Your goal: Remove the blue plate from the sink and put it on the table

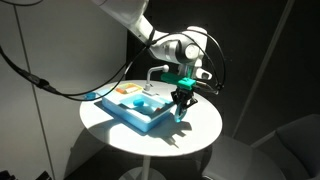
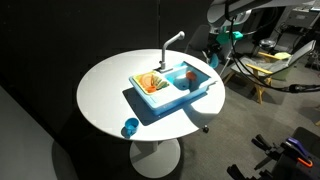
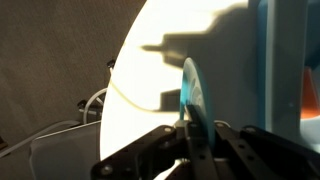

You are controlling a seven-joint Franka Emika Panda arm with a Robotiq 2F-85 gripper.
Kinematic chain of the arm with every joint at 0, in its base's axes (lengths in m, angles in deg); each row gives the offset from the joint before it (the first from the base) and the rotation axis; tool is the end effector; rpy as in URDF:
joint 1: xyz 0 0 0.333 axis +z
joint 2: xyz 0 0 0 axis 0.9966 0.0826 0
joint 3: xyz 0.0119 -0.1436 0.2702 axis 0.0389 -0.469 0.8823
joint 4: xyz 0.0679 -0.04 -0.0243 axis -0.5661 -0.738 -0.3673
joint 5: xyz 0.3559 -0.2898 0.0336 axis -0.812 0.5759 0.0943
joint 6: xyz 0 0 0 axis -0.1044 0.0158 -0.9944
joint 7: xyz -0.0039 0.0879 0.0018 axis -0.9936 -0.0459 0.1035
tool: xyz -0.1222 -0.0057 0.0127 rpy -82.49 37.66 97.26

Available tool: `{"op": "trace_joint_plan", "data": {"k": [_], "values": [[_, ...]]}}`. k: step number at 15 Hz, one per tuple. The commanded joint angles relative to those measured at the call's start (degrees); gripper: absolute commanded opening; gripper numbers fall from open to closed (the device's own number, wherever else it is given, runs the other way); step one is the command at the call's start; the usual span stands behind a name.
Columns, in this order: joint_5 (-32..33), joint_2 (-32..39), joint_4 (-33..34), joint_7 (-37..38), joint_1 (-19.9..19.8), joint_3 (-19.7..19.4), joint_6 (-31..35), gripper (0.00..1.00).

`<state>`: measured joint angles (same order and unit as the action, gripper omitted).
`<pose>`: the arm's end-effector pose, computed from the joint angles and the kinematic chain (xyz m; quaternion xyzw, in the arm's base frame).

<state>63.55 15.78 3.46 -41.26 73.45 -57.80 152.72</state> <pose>0.7586 -0.2302 0.2341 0.9905 -0.1335 -0.0265 0.0190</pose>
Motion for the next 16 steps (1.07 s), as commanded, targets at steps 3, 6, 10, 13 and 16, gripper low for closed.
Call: {"op": "trace_joint_plan", "data": {"k": [3,6,10,13,16], "values": [[1.12,2.13,3.31,-3.37,-0.61,0.57,0.21,0.01],[1.08,2.48,3.24,-4.95,-0.9,0.74,0.89,0.01],[1.43,2.97,3.24,-7.01,-1.0,0.78,1.8,0.01],[1.85,3.31,3.15,-8.3,-1.04,0.83,2.27,0.01],[2.38,3.65,3.17,-9.15,-1.07,0.81,2.48,0.3]]}}
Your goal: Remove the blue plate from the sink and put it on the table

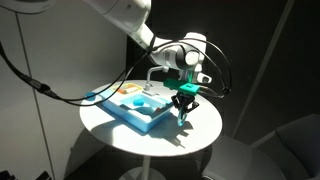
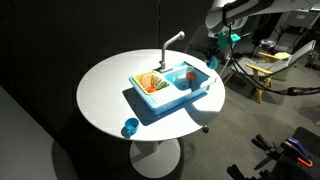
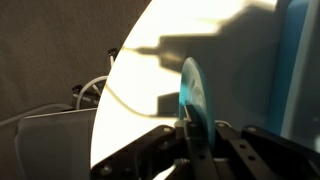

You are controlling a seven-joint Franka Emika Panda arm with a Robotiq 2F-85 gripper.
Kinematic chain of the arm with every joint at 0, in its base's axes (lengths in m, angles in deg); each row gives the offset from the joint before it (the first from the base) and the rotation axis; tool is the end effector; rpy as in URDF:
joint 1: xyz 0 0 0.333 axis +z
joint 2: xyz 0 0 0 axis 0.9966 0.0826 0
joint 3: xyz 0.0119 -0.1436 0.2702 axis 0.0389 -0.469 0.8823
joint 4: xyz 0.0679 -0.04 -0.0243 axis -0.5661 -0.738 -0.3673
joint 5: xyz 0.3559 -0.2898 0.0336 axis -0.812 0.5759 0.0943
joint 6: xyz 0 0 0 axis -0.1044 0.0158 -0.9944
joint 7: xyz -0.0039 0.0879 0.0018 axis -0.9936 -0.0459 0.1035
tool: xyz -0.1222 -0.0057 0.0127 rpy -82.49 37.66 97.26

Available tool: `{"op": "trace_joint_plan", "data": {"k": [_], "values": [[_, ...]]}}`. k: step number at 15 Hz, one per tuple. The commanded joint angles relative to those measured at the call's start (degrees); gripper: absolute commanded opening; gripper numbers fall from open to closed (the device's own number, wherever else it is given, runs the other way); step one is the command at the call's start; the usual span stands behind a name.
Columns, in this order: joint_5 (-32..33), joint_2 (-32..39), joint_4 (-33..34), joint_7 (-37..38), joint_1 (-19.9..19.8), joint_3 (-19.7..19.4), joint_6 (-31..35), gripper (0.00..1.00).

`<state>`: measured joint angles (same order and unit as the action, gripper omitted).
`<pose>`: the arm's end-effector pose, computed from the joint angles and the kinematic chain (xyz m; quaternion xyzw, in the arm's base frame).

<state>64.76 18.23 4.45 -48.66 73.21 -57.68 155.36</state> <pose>0.7632 -0.2347 0.2130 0.9973 -0.0641 -0.0202 0.0299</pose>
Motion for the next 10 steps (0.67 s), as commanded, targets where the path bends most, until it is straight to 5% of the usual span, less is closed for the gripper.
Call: {"op": "trace_joint_plan", "data": {"k": [1,7,10], "values": [[1.42,1.25,2.16,-1.87,-0.83,0.68,-0.13,0.36],[1.71,0.8,1.5,-2.9,-1.1,0.74,0.09,0.84],[1.4,0.21,0.8,-3.16,-1.06,0.97,0.05,1.0]]}}
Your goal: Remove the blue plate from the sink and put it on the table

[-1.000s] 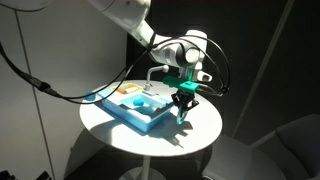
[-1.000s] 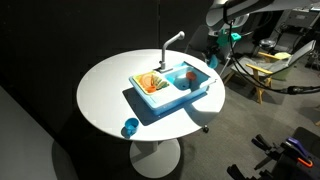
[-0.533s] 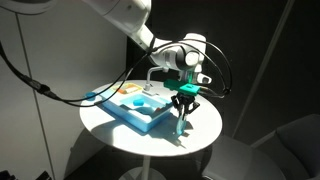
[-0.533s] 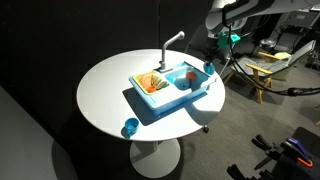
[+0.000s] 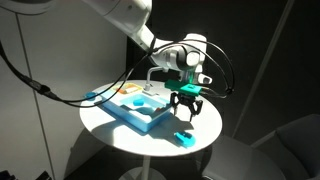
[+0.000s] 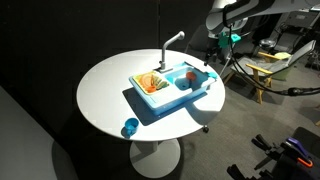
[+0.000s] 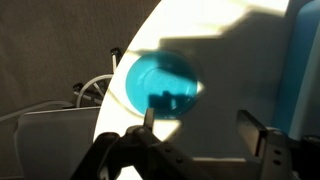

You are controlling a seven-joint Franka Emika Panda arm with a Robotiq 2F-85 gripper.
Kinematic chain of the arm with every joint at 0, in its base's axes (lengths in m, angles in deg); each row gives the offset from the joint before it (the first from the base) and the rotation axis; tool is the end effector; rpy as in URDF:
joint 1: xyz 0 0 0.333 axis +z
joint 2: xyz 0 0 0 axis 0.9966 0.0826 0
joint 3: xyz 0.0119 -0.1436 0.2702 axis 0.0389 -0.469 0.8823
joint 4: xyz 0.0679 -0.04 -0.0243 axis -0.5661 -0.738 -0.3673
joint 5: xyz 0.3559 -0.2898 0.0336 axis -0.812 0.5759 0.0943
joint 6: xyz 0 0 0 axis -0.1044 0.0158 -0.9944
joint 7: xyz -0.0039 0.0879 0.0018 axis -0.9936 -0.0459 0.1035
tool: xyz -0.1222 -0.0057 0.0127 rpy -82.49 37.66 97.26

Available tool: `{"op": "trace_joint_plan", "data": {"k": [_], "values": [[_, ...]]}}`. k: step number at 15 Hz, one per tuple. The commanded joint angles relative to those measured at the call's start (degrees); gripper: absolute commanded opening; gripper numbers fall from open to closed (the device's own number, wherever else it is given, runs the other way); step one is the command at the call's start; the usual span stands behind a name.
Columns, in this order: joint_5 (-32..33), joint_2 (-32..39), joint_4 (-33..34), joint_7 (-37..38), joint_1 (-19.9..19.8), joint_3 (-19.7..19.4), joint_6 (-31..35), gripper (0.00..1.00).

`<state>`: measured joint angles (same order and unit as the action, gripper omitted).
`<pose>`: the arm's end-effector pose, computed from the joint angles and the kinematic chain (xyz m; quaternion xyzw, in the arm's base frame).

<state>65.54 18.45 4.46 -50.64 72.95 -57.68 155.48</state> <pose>0.7617 -0.2390 0.2103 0.9981 -0.0458 -0.0232 0.0352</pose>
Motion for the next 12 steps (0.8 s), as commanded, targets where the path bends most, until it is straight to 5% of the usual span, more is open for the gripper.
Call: {"op": "trace_joint_plan", "data": {"k": [1,12], "values": [[0.67,-0.61,-0.04,-0.39,-0.37,0.88,0.19,1.0],[-0.75,-10.18,-11.58,4.71,3.51,3.01,3.66,1.0]]}}
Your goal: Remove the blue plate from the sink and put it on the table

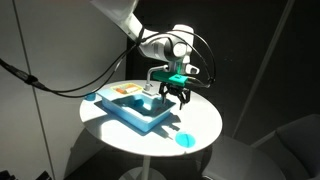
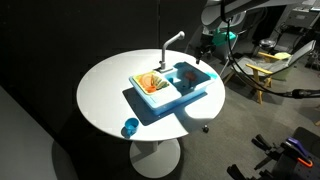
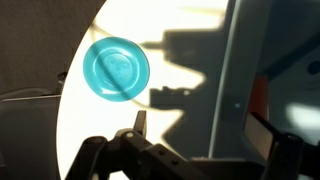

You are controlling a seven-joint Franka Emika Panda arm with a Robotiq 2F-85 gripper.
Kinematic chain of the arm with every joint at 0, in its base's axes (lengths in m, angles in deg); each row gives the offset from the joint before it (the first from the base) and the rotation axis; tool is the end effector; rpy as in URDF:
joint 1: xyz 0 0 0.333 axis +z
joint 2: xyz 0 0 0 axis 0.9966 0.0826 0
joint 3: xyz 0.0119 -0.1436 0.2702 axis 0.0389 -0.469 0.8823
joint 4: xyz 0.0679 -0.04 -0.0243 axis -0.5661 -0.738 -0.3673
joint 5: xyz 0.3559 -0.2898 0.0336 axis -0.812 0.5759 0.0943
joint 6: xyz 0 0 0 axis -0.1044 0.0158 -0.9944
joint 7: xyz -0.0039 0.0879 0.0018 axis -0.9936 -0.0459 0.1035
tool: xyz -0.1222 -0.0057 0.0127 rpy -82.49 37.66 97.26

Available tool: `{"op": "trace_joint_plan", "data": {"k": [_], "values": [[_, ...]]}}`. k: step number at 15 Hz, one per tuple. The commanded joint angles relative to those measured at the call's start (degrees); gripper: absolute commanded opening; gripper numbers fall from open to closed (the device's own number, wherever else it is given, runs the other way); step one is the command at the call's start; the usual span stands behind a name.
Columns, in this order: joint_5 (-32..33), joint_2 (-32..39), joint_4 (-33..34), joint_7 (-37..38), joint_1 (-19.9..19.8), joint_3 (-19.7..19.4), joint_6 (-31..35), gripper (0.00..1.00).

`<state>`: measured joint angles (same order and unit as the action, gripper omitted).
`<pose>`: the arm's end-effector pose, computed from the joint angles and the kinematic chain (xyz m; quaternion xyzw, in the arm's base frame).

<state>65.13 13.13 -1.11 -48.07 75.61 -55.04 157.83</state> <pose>0.7673 -0.1735 0.2348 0.9993 -0.0324 0.0001 0.0182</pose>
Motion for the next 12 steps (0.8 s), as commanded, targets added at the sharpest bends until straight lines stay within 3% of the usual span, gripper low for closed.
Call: {"op": "trace_joint_plan", "data": {"k": [1,12], "values": [[-0.32,-5.93,-7.37,2.97,1.39,0.4,1.41,1.0],[0.79,-15.52,-20.9,11.05,8.65,1.02,2.15,1.0]]}}
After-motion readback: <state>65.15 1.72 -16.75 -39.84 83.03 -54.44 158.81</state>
